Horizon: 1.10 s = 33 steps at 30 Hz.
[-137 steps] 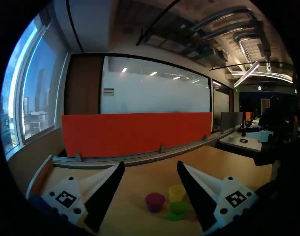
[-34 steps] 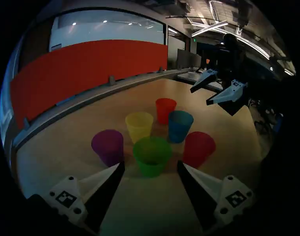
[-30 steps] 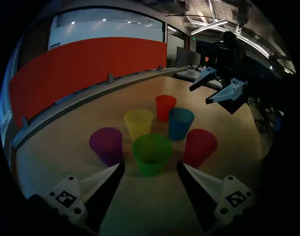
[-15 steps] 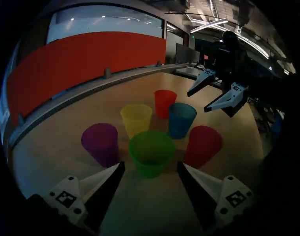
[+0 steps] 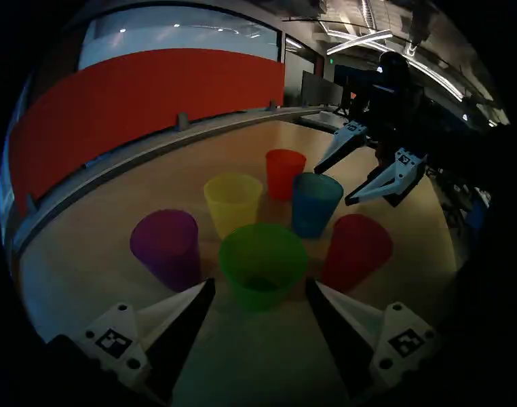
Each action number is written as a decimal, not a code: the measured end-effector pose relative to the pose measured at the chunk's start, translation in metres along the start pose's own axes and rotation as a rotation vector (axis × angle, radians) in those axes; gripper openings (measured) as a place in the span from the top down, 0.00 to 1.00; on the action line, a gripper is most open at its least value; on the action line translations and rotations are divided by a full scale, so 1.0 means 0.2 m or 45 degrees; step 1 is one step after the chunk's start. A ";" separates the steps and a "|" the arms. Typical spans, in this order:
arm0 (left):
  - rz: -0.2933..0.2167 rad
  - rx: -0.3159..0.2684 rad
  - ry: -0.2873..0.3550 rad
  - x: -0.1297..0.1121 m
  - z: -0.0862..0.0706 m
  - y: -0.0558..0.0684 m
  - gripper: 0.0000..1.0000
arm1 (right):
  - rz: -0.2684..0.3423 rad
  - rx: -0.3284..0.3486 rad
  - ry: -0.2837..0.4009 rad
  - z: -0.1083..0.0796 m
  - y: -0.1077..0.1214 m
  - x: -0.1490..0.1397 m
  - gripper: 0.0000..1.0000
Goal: Pour water
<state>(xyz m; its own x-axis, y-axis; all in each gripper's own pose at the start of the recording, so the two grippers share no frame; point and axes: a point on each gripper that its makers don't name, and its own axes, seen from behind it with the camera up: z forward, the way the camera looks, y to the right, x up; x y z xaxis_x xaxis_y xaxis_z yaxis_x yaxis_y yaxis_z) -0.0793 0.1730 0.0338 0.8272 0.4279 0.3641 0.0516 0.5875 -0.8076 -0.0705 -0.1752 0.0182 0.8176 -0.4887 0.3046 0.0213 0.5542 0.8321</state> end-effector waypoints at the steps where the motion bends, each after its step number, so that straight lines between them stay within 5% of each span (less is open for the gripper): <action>1: 0.000 -0.001 -0.001 0.00 0.00 0.00 0.01 | -0.003 0.002 -0.002 0.01 0.00 0.00 0.01; 33: 0.002 -0.025 0.022 0.06 0.11 -0.02 0.02 | -0.013 0.040 -0.002 0.17 -0.01 0.02 0.01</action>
<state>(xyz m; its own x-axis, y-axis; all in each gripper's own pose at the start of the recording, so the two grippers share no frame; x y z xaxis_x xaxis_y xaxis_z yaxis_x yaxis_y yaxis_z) -0.0816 0.1908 0.0511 0.8370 0.4164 0.3550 0.0615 0.5731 -0.8172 -0.0870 -0.2009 0.0327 0.8165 -0.4953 0.2966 0.0116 0.5277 0.8493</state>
